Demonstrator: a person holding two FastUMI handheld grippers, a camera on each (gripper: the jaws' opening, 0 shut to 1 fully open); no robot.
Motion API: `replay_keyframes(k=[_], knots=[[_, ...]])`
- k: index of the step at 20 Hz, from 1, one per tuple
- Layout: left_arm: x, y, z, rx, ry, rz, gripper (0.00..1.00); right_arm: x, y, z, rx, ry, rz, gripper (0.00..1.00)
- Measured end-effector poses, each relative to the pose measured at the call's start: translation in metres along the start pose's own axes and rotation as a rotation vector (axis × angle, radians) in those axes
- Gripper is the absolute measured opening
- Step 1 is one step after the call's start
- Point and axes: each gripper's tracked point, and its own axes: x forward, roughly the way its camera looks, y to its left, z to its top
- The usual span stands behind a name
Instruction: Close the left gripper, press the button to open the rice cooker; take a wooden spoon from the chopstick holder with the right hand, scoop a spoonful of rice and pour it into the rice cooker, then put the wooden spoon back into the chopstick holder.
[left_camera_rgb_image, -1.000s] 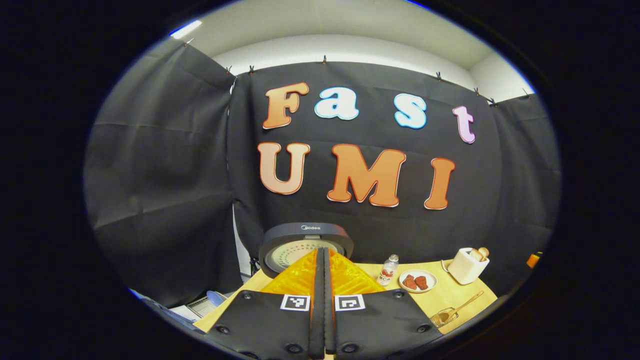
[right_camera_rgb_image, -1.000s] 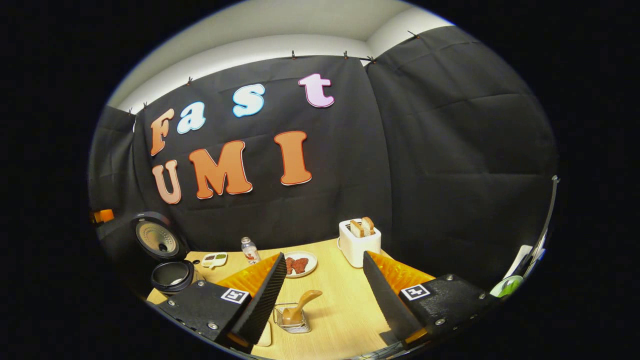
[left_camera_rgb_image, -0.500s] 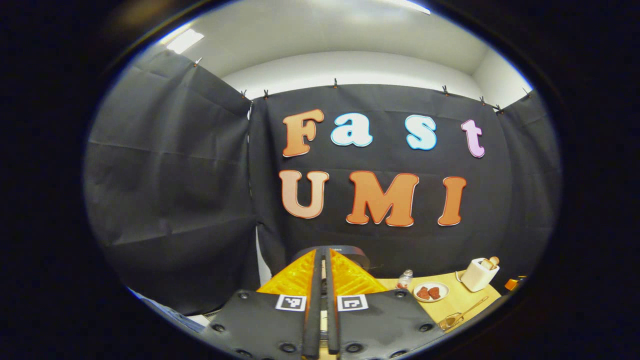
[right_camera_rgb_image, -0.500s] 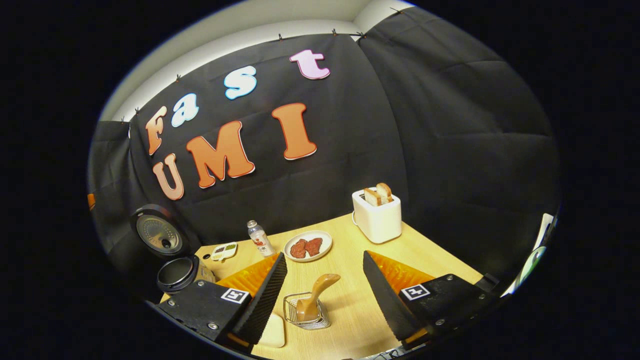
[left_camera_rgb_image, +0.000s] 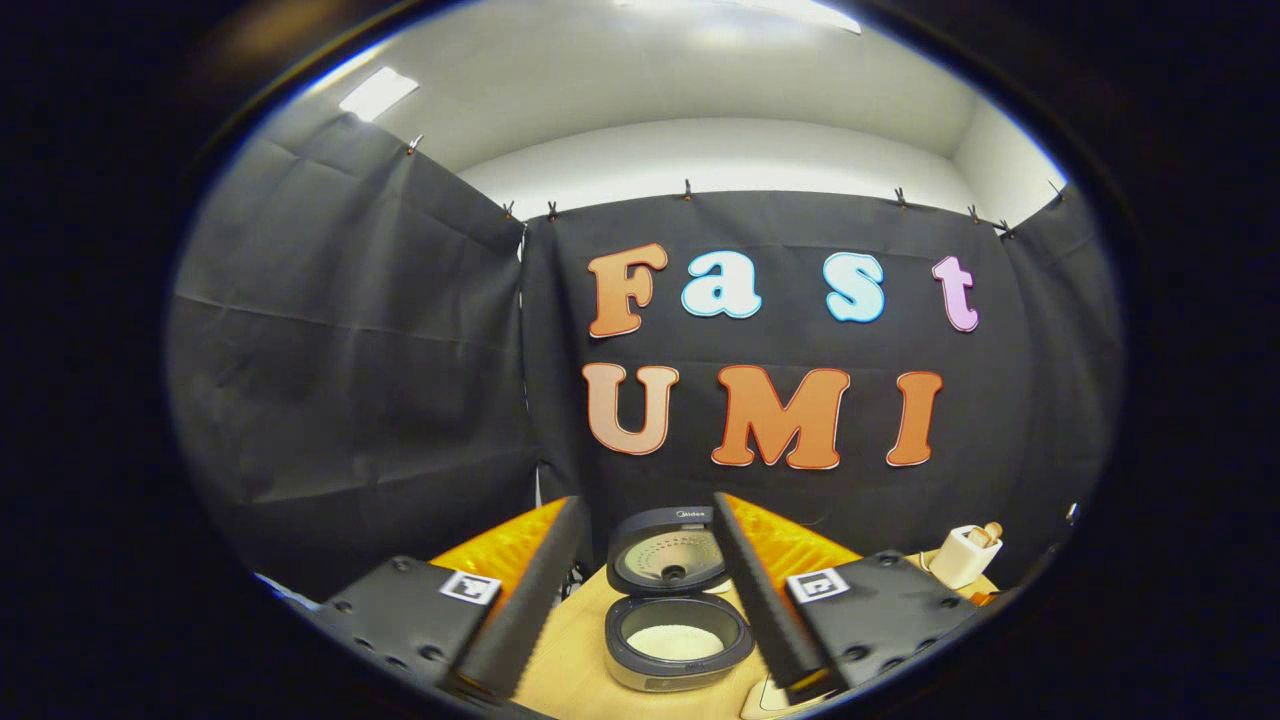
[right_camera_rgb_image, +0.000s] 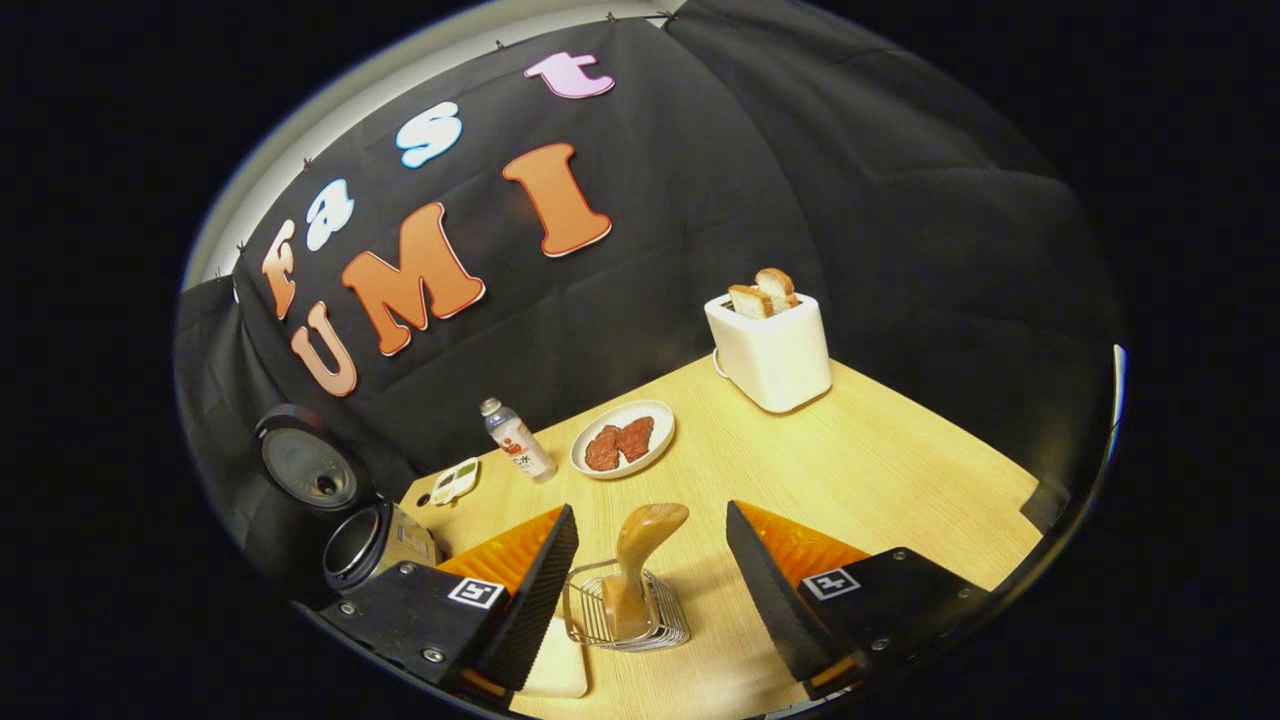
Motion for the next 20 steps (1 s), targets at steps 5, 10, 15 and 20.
replay_keyframes(k=[5, 10, 15, 20], knots=[[-0.004, 0.011, -0.011, -0.005, 0.011, 0.049, 0.78, 0.020, -0.003, -0.017, 0.054, 0.061, 0.003, 0.72], [0.001, 0.016, -0.029, -0.004, 0.057, 0.074, 1.00, 0.029, 0.008, -0.017, 0.083, 0.071, 0.035, 0.48], [0.009, 0.024, -0.044, -0.025, 0.093, 0.080, 1.00, 0.032, 0.030, -0.015, 0.165, 0.085, 0.095, 0.25], [0.017, 0.038, -0.040, -0.030, 0.089, 0.051, 0.97, 0.019, 0.058, 0.000, 0.044, 0.029, 0.102, 0.16]])
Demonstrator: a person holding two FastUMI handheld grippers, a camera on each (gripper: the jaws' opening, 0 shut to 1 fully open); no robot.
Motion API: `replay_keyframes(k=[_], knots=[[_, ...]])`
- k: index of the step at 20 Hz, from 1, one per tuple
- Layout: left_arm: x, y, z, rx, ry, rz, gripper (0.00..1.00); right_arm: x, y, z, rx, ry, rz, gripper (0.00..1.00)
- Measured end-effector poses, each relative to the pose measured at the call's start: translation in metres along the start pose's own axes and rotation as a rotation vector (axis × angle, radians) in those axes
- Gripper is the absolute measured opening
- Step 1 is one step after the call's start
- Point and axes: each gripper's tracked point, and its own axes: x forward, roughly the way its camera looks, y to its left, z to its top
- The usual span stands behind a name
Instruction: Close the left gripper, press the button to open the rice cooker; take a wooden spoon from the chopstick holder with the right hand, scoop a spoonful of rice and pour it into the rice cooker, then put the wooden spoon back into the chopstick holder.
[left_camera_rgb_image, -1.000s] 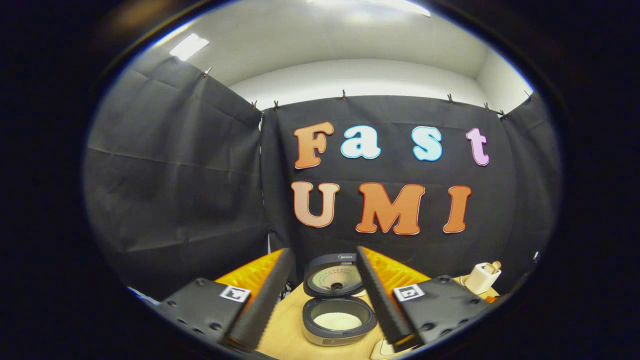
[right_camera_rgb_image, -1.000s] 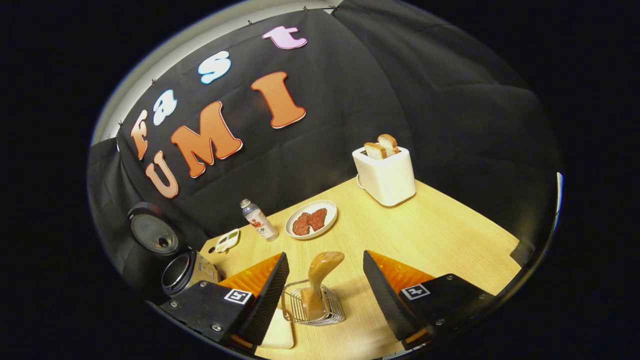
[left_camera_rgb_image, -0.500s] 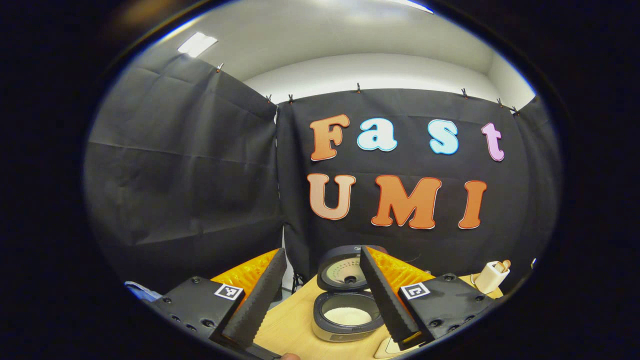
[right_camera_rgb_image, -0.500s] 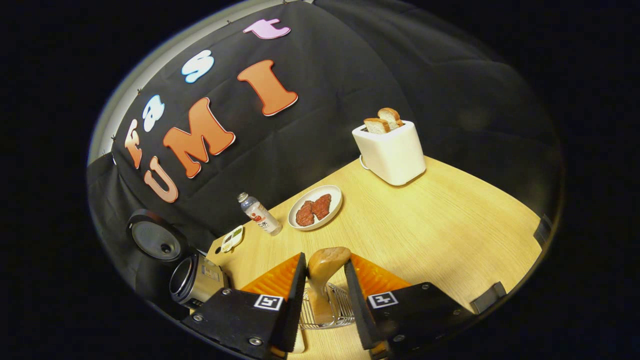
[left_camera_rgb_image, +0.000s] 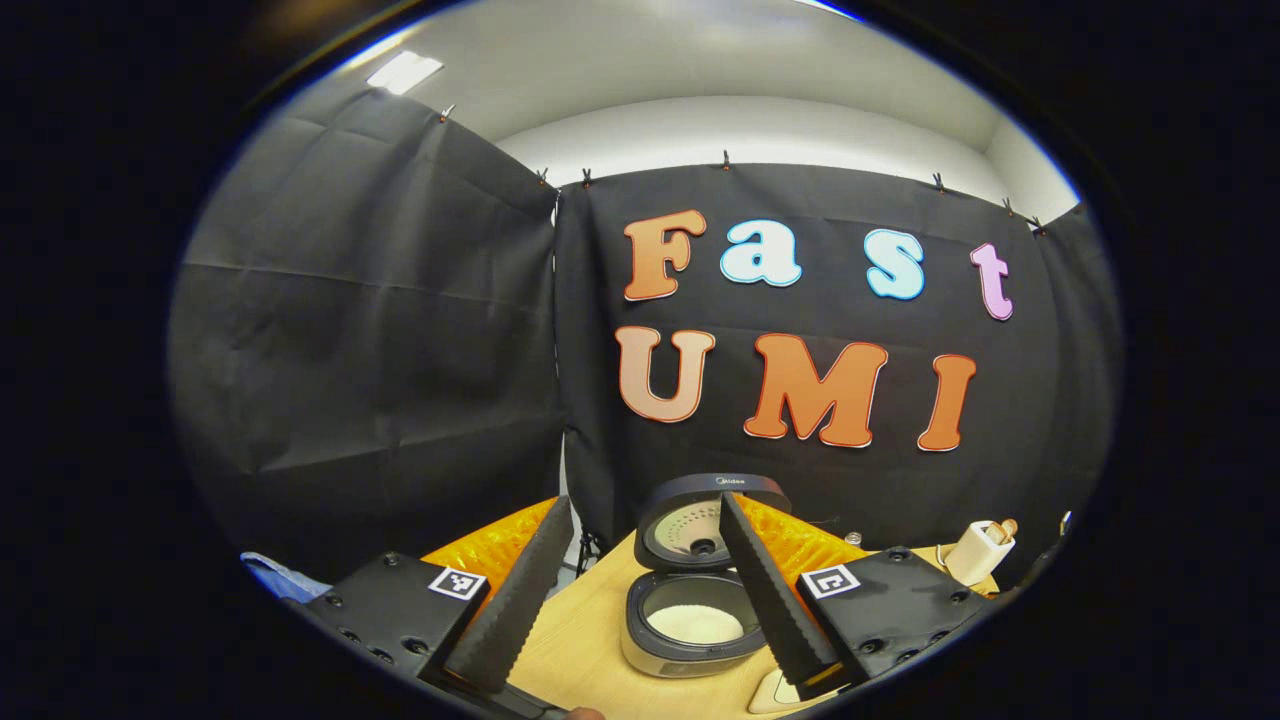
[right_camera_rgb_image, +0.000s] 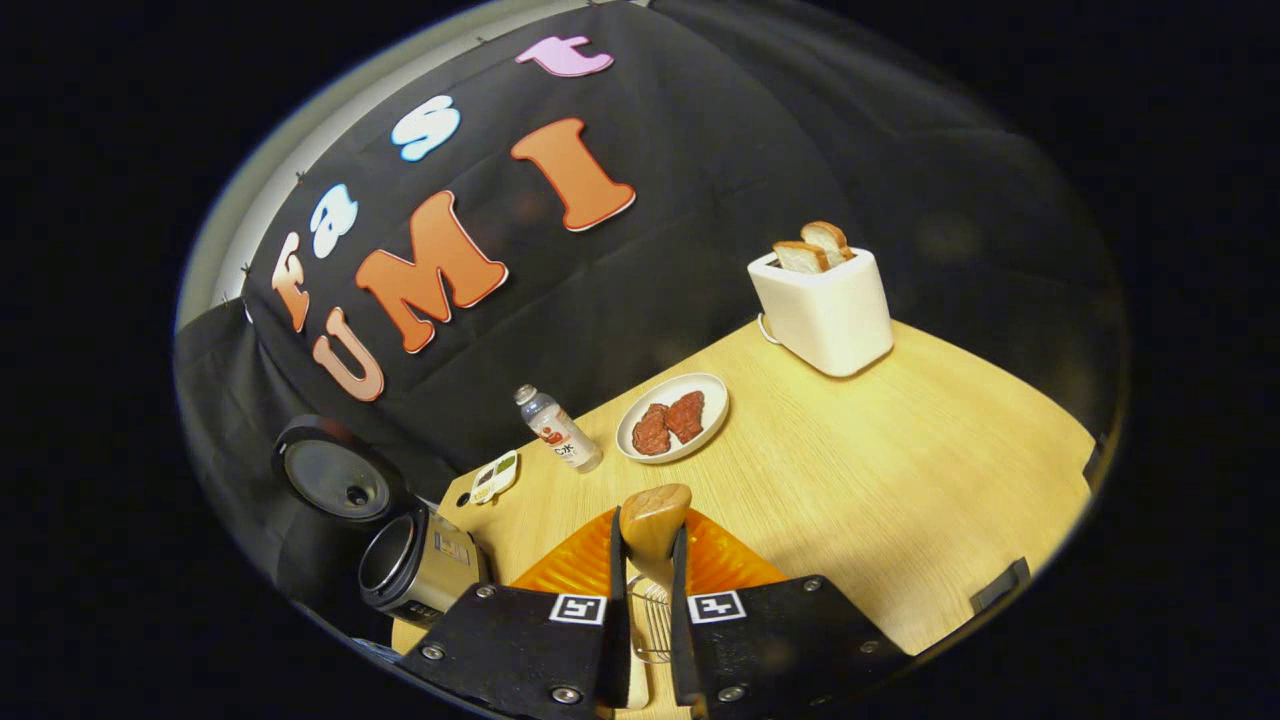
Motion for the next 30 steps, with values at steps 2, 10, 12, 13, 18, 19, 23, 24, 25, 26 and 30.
replay_keyframes(k=[2, 10, 12, 13, 18, 19, 23, 24, 25, 26, 30], knots=[[0.007, 0.007, 0.005, -0.004, -0.007, -0.016, 0.98, -0.010, 0.012, 0.014, -0.027, -0.047, -0.006, 0.16], [0.039, 0.032, 0.001, -0.021, 0.017, -0.104, 0.99, -0.060, 0.076, 0.052, -0.085, -0.198, 0.009, 0.15], [0.047, 0.036, 0.001, -0.023, 0.018, -0.126, 0.98, -0.072, 0.097, 0.046, -0.101, -0.213, 0.034, 0.16], [0.051, 0.038, 0.000, -0.022, 0.020, -0.138, 0.98, -0.075, 0.109, 0.042, -0.110, -0.212, 0.050, 0.15], [0.062, 0.048, -0.009, -0.003, 0.038, -0.188, 0.97, -0.073, 0.147, -0.011, -0.168, -0.155, 0.097, 0.15], [0.065, 0.051, -0.009, 0.002, 0.041, -0.193, 0.96, -0.069, 0.150, -0.023, -0.180, -0.138, 0.097, 0.15], [0.071, 0.063, -0.015, 0.011, 0.050, -0.210, 0.99, -0.052, 0.142, -0.065, -0.265, -0.094, 0.050, 0.15], [0.072, 0.066, -0.017, 0.015, 0.054, -0.212, 1.00, -0.046, 0.136, -0.074, -0.285, -0.086, 0.027, 0.15], [0.074, 0.068, -0.019, 0.019, 0.059, -0.217, 0.99, -0.043, 0.132, -0.080, -0.313, -0.084, 0.011, 0.16], [0.074, 0.070, -0.021, 0.022, 0.061, -0.223, 0.99, -0.040, 0.130, -0.086, -0.337, -0.081, 0.001, 0.15], [0.078, 0.076, -0.031, 0.036, 0.078, -0.236, 0.98, -0.042, 0.129, -0.116, -0.427, -0.047, -0.030, 0.15]])
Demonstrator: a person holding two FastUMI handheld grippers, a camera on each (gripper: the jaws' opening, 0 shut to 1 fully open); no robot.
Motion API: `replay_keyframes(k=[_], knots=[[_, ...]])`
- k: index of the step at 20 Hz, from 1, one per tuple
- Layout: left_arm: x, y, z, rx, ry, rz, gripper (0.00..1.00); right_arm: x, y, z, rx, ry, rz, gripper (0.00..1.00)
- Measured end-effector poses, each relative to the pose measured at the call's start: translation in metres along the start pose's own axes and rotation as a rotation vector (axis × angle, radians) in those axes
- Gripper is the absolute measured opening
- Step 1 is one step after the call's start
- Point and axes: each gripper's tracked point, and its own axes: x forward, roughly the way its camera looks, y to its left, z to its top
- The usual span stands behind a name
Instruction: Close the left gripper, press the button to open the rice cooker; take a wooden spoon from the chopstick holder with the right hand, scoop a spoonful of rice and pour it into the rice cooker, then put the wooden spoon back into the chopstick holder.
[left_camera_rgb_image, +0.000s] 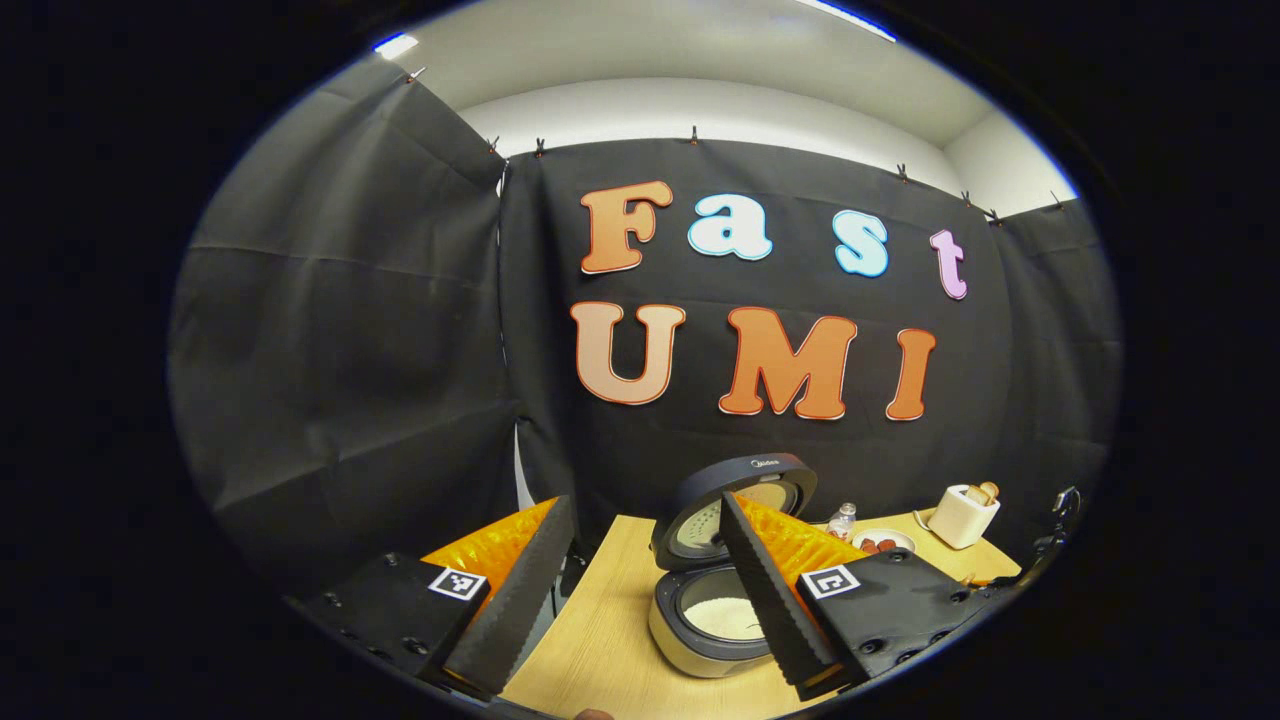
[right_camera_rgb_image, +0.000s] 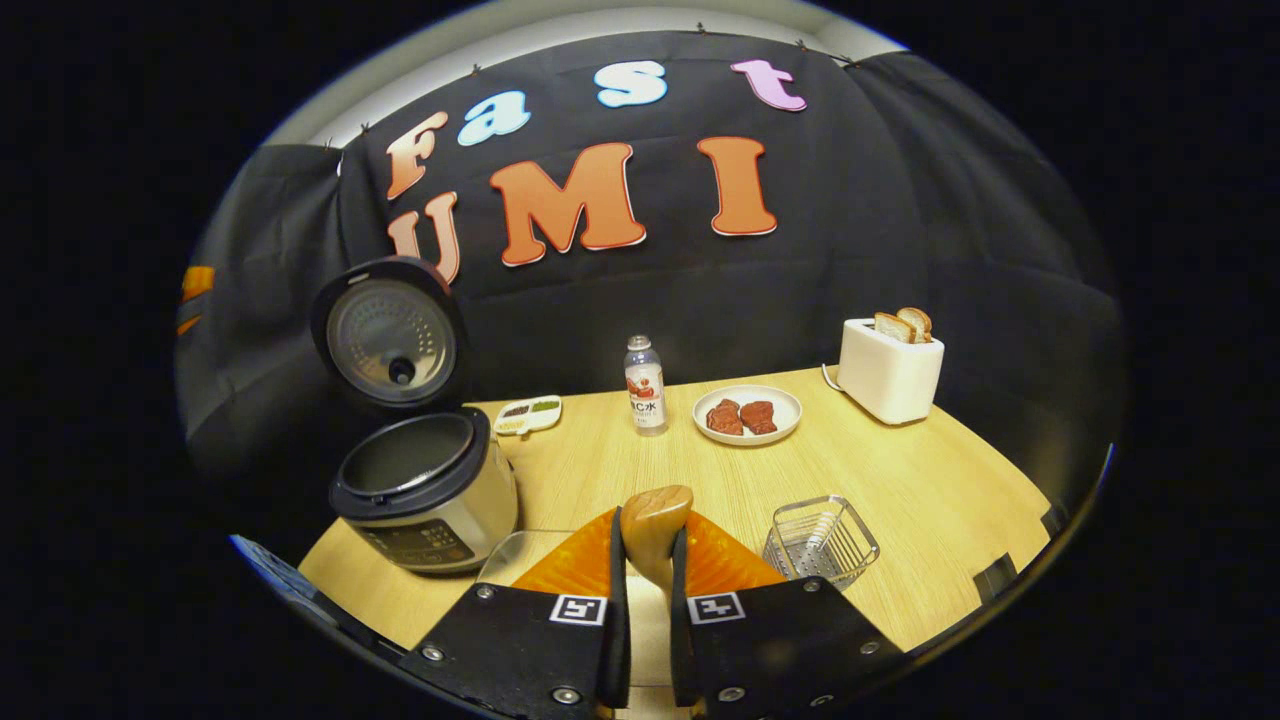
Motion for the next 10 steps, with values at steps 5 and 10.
replay_keyframes(k=[5, 10], knots=[[0.004, 0.005, -0.010, -0.024, 0.019, -0.024, 0.97, -0.015, 0.007, -0.021, -0.046, 0.041, -0.022, 0.16], [0.007, 0.006, -0.026, -0.049, 0.051, -0.042, 0.99, -0.023, 0.005, -0.029, 0.110, 0.094, -0.077, 0.17]])
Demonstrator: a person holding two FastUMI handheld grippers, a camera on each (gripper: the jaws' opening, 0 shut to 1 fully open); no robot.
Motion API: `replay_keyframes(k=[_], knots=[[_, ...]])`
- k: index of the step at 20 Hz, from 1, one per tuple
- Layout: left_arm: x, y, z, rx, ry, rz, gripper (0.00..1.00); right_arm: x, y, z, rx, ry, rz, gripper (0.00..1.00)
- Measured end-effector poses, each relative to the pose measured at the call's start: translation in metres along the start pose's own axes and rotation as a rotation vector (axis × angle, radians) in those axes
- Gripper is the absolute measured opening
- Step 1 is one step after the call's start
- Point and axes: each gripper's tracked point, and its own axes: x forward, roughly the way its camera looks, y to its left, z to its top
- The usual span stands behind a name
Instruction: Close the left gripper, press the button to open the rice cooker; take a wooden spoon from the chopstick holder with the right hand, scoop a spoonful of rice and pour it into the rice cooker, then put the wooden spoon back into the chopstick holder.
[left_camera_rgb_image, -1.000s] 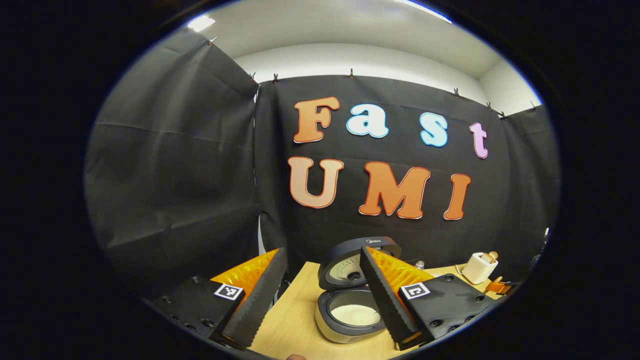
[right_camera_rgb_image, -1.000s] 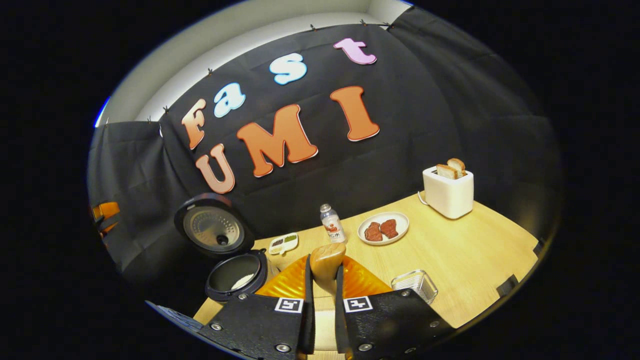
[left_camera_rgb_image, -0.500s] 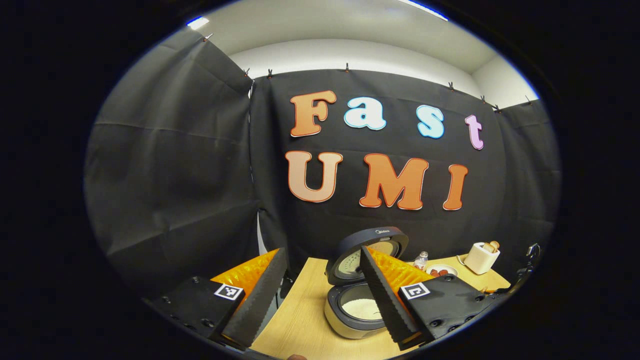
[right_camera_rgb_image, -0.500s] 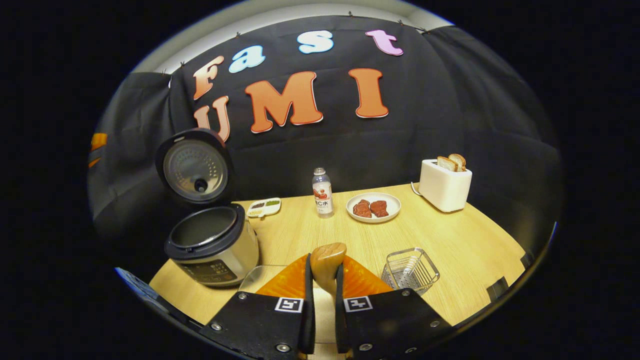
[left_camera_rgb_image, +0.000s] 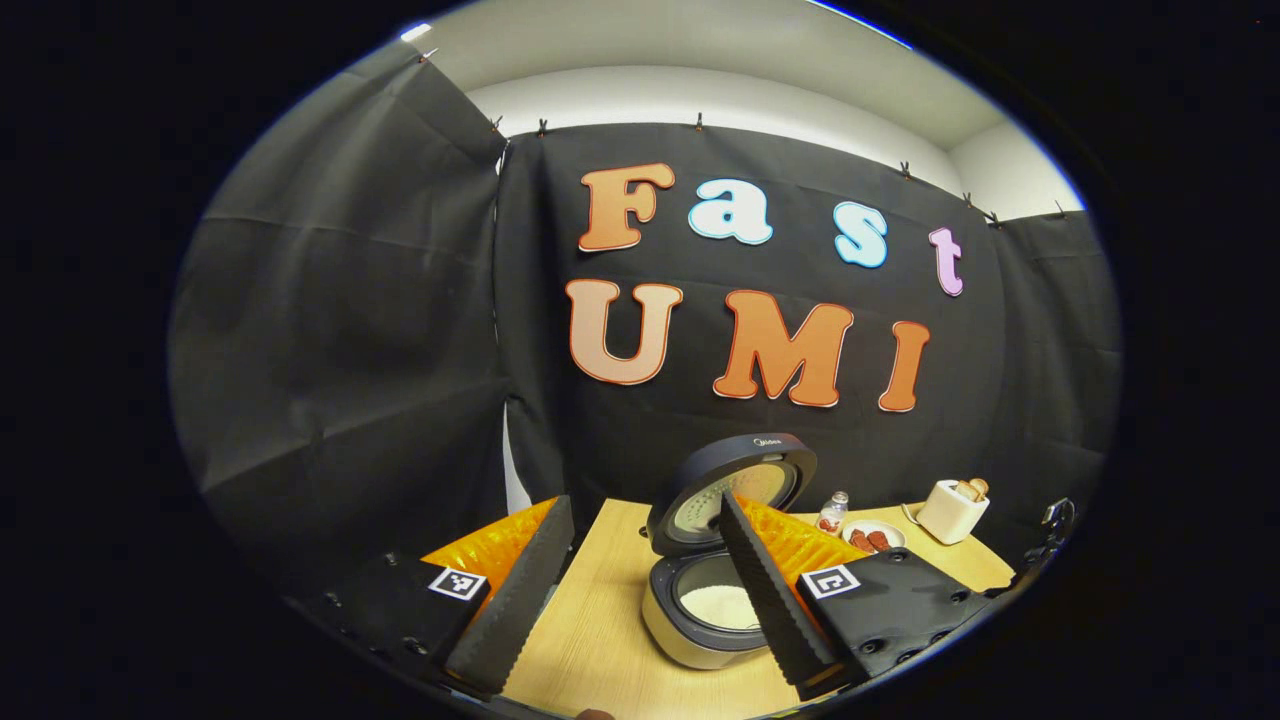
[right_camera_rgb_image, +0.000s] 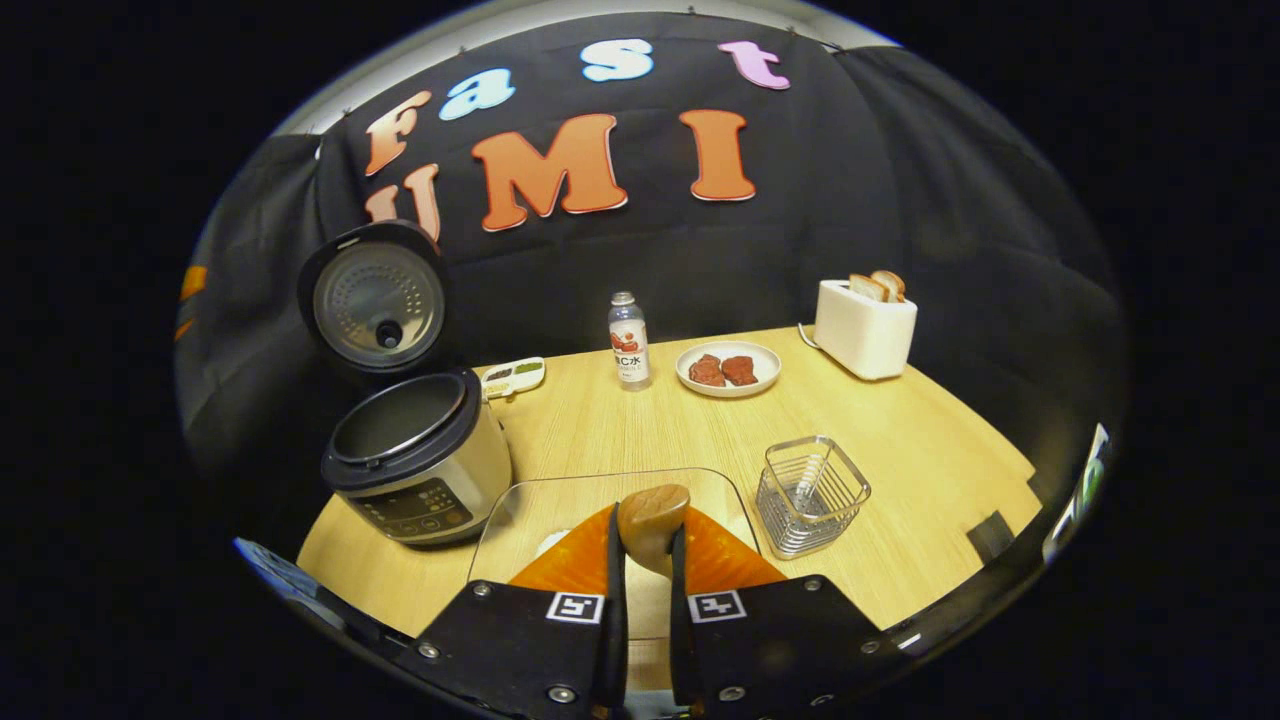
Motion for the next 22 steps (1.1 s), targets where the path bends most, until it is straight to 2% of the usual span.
replay_keyframes(k=[2, 7, 11, 16, 22], knots=[[0.002, 0.004, -0.003, 0.002, 0.009, 0.004, 0.97, -0.005, 0.004, -0.002, 0.087, -0.013, -0.005, 0.17], [0.005, 0.008, -0.004, 0.012, 0.015, 0.010, 0.96, -0.009, 0.028, -0.013, 0.358, -0.007, 0.080, 0.17], [0.005, 0.006, -0.006, 0.018, 0.019, 0.006, 0.96, -0.011, 0.034, -0.014, 0.405, -0.047, 0.093, 0.17], [0.004, 0.002, -0.008, 0.019, 0.023, -0.003, 0.96, -0.010, 0.041, -0.015, 0.501, -0.048, 0.148, 0.17], [0.001, -0.008, 0.004, 0.027, -0.009, -0.006, 0.96, 0.006, 0.024, -0.022, 0.764, 0.003, 0.156, 0.17]])
